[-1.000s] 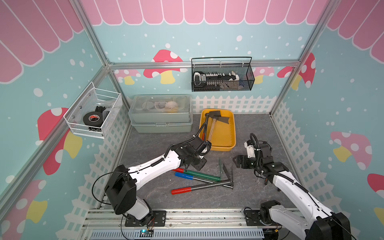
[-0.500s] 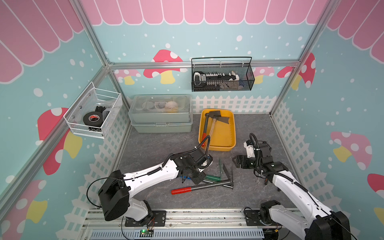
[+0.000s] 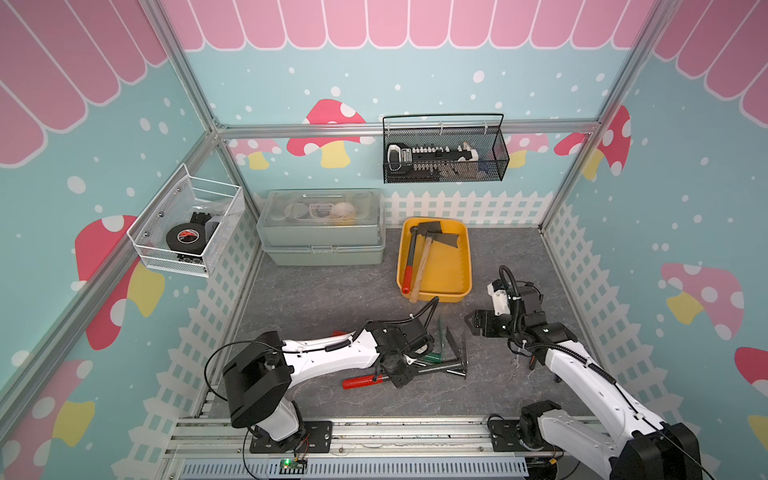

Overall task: Put the small hoe into the storage box
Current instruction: Pick up the hoe from the center of the board.

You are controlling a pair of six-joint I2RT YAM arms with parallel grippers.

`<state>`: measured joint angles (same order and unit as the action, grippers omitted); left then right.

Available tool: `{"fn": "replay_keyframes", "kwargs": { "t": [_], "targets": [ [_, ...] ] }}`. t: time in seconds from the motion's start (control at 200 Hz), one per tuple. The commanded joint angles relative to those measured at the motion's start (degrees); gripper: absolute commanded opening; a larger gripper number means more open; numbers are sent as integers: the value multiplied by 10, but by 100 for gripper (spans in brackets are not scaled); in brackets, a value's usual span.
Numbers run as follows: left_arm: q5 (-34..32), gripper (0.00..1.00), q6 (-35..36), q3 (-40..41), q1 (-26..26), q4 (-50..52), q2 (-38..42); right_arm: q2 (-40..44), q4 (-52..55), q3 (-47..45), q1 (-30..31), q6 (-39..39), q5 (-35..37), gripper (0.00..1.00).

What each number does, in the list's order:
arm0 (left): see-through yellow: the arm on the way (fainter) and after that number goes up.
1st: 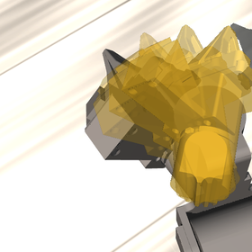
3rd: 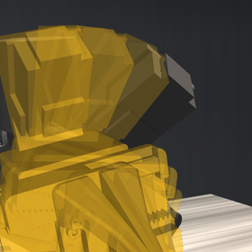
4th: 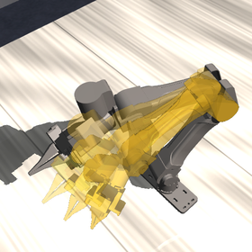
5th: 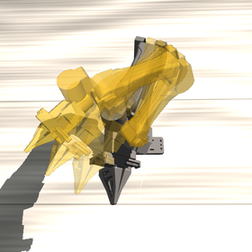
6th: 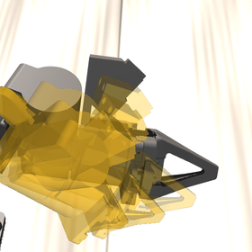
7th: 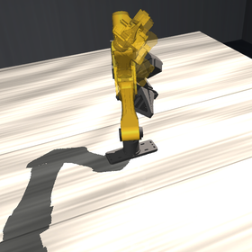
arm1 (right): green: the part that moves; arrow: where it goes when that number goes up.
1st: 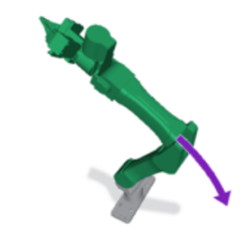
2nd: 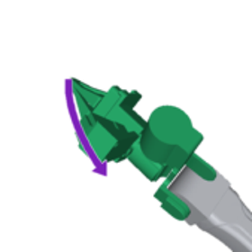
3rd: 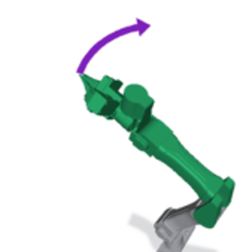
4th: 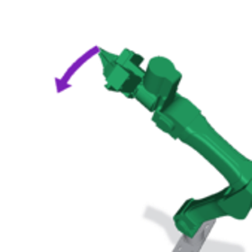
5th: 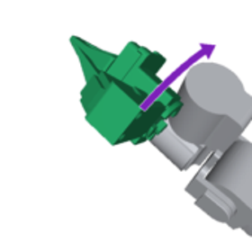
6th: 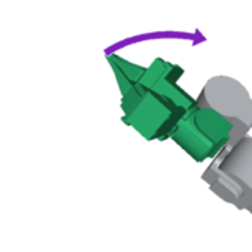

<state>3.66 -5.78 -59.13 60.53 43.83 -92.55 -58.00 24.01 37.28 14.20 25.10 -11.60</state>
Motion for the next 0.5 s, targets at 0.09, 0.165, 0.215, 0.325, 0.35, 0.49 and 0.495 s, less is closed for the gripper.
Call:
{"fn": "replay_keyframes", "kwargs": {
  "t": [0.09, 0.165, 0.215, 0.325, 0.35, 0.49, 0.495],
  "targets": [
    [-1, 49, 1, 6, 4, -11, -22, 3, 12, 11, -3, -7, 0, 90],
    [-2, 49, 3, 6, 3, -14, -30, 3, 11, 11, -3, -8, 1, 90],
    [-3, 49, 4, 6, 3, -15, -35, 2, 11, 12, -3, -7, 2, 90],
    [-4, 49, 9, 1, 3, -18, -48, -1, 11, 14, -3, -8, 2, 90],
    [-5, 49, 10, -1, 4, -17, -50, -2, 11, 15, -3, -7, 2, 90],
    [-13, 48, 15, -3, 3, -23, -62, 1, 15, 16, -3, -9, 6, 90],
    [-13, 48, 15, -3, 3, -23, -63, 1, 15, 16, -3, -9, 6, 90]
  ]
}}
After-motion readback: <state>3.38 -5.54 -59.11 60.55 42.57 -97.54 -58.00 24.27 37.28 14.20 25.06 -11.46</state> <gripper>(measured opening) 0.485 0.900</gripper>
